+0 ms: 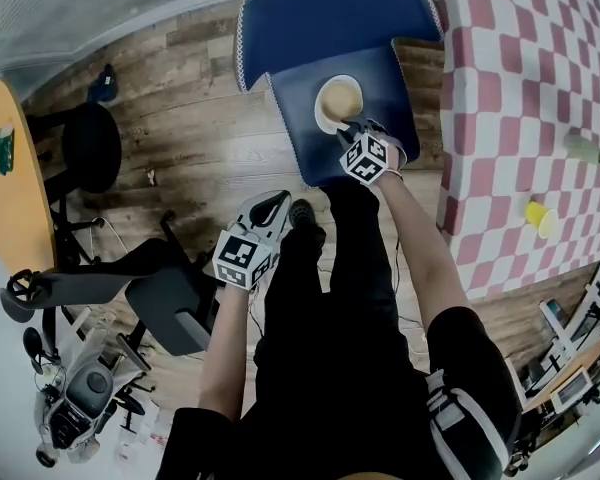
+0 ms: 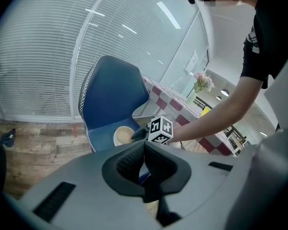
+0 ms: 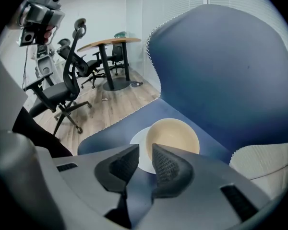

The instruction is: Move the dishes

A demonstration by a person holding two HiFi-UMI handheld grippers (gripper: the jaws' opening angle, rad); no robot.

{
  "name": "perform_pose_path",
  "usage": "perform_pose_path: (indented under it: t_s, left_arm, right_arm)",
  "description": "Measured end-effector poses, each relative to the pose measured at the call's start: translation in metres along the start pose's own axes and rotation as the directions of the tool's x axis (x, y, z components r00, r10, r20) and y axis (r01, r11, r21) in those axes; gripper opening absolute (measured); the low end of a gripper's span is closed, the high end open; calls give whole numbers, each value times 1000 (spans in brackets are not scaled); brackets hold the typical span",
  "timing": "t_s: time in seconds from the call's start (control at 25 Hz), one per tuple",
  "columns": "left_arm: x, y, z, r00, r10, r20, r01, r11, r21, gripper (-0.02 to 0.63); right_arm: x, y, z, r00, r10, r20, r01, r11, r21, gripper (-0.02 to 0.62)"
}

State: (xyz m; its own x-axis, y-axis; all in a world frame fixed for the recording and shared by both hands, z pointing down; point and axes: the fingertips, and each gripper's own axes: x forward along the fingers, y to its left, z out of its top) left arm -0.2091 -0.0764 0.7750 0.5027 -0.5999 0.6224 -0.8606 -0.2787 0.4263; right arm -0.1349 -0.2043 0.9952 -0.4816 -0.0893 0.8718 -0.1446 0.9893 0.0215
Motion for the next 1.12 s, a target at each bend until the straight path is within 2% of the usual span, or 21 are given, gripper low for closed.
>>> perform_pose_path:
  t_s: [0.44,0.64,0.84,1.12]
  left_arm:
    - [-2,26,-20,1000,14,-19,-14,1000,-19,23]
    - [3,29,-15,1000,5,-2,-5,1000,-20,23]
    - [-2,21,-14,1000,-8,-14,8,1000,-21,23]
    - [-20,5,-1,1000,-24,-5,24,999,-26,23]
  right_arm:
    - [45,-3,-13,997,1,-74,-4,999,-47,104]
    - [55,-4,-13,995,-18,-103,10,997,-78,79]
    - [50,-1,-6,992,-40,-121,19,986,-167,40]
    - [16,-8,15,991,-85,-98,76,993,-93,28]
